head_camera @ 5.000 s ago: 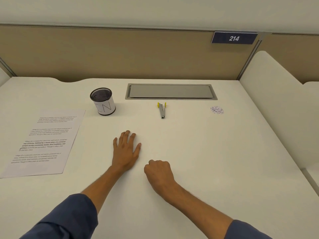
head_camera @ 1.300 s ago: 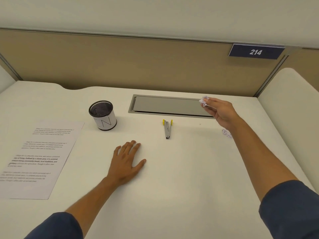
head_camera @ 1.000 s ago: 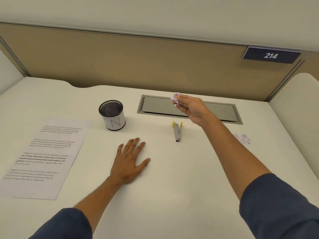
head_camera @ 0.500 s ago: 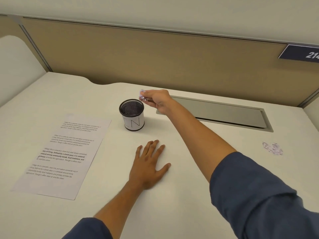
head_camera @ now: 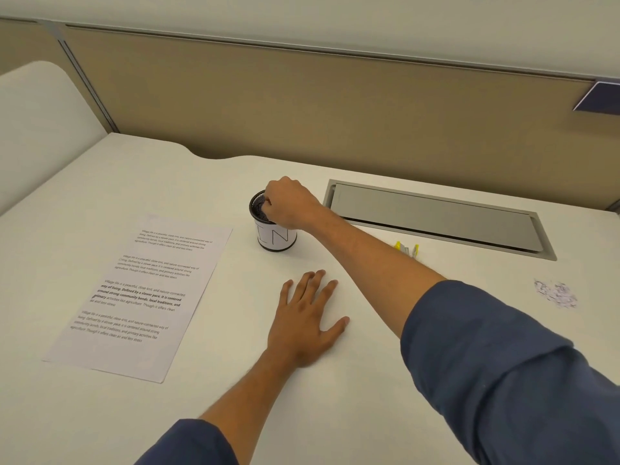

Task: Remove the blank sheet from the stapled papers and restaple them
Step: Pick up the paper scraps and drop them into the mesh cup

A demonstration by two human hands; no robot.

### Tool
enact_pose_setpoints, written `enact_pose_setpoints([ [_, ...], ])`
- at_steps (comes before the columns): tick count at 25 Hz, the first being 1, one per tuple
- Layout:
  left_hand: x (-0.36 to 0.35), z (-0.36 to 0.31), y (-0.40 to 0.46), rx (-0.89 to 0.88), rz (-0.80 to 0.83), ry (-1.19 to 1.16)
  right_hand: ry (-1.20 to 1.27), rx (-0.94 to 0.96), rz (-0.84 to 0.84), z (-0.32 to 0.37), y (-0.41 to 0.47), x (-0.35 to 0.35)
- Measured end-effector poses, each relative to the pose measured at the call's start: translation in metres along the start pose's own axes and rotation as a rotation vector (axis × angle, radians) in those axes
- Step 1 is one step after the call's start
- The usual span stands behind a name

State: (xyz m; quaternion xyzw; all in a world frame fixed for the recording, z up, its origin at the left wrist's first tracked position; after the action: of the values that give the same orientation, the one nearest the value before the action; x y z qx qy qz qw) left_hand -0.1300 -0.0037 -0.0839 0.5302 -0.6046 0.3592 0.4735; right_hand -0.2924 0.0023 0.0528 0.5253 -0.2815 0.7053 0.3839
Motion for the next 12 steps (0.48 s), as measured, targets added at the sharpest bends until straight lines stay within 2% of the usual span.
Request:
enact_pose_setpoints([
  [5, 0.000, -0.001, 0.000, -0.005, -0.003, -0.009, -0.197, 0.112, -0.045, 0.009, -0.004, 0.005],
  [12, 0.000, -0.001, 0.001, -0.002, 0.014, 0.012, -0.099, -0.013, -0.185, 0.013, 0.003, 0.001],
])
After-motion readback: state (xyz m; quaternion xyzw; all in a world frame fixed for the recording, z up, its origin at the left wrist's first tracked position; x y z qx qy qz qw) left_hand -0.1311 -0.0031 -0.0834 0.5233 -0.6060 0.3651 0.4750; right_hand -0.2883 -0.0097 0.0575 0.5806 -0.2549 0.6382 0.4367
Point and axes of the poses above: each hand's wrist, its own y-axis towards the middle knuckle, its own x-axis out of the back of the hand, z = x × y, the point moved 1 cm from there along y, towards the middle knuckle, and after that the axes turned 1 degree about y, right-handed, at the moved point
